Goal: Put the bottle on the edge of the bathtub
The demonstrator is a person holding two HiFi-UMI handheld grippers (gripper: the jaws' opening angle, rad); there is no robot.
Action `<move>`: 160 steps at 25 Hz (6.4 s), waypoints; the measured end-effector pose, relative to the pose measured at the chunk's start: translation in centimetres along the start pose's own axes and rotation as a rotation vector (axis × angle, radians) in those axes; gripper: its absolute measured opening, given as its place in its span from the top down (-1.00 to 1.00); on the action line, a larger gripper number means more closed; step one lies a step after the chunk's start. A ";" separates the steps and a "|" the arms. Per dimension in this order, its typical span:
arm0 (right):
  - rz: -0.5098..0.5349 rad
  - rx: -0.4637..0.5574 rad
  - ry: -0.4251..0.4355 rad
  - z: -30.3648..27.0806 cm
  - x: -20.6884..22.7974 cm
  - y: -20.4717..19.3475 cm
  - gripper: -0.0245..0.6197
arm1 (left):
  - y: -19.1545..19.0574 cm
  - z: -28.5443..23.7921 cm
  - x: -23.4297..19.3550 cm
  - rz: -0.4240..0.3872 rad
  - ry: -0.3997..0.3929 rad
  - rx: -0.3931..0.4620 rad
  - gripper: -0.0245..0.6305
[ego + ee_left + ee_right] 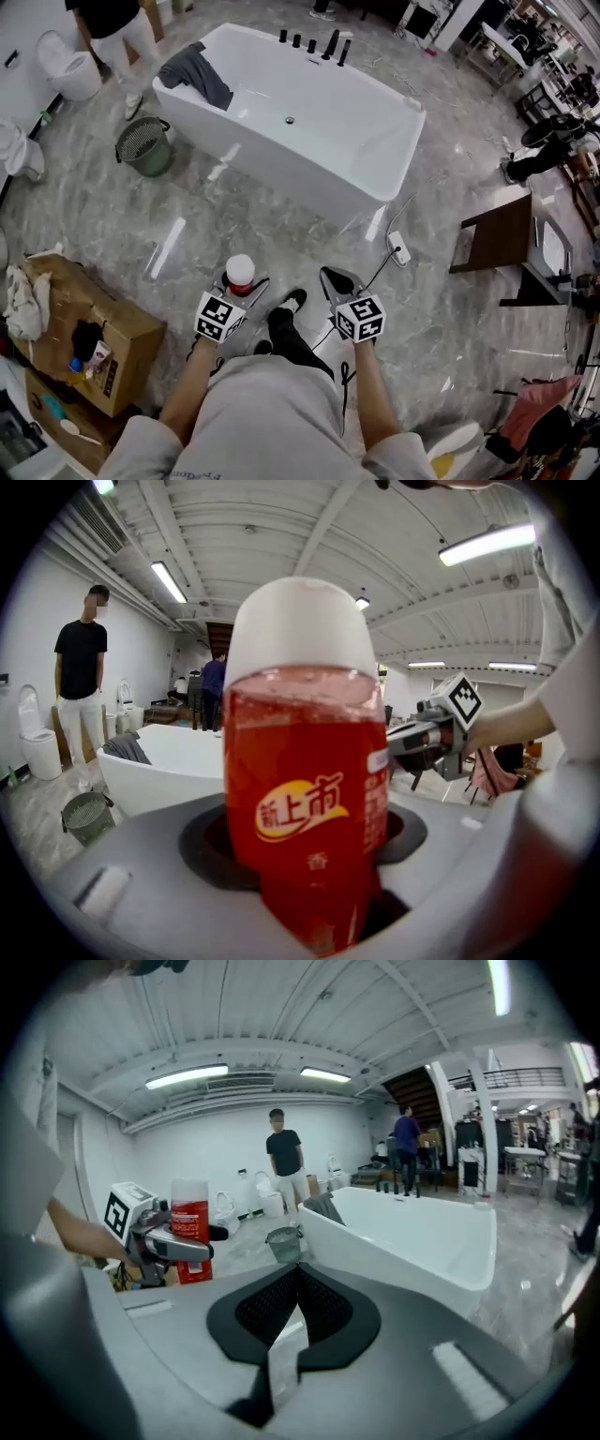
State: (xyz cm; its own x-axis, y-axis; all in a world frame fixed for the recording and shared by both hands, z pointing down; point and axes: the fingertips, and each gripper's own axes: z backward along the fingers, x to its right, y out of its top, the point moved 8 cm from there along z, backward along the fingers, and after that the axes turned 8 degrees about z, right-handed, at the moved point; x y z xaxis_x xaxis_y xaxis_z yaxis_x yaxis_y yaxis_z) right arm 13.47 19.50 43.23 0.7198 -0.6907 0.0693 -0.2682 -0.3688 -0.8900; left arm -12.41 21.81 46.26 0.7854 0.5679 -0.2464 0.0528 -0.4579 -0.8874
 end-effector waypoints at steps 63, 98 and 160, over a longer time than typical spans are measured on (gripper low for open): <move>0.562 -0.835 0.316 -32.7 19.3 -8.4 0.02 | -0.7 -21.7 -17.7 0.039 -0.187 -0.214 -0.11; -0.268 -0.880 -0.332 -58.2 31.8 -39.1 0.03 | -15.4 -31.5 -37.0 0.376 0.043 -0.176 -0.11; -0.449 -0.284 -0.093 -14.5 13.5 -8.7 0.17 | 3.2 -22.9 -8.8 0.184 0.006 -0.255 -0.06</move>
State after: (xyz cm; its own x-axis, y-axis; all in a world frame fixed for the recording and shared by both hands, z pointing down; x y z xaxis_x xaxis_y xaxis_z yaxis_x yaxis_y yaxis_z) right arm 16.26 4.38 58.46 0.8537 -0.3729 0.3635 -0.0742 -0.7780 -0.6238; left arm -5.04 -0.32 54.53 0.7999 0.4557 -0.3906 0.0620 -0.7100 -0.7014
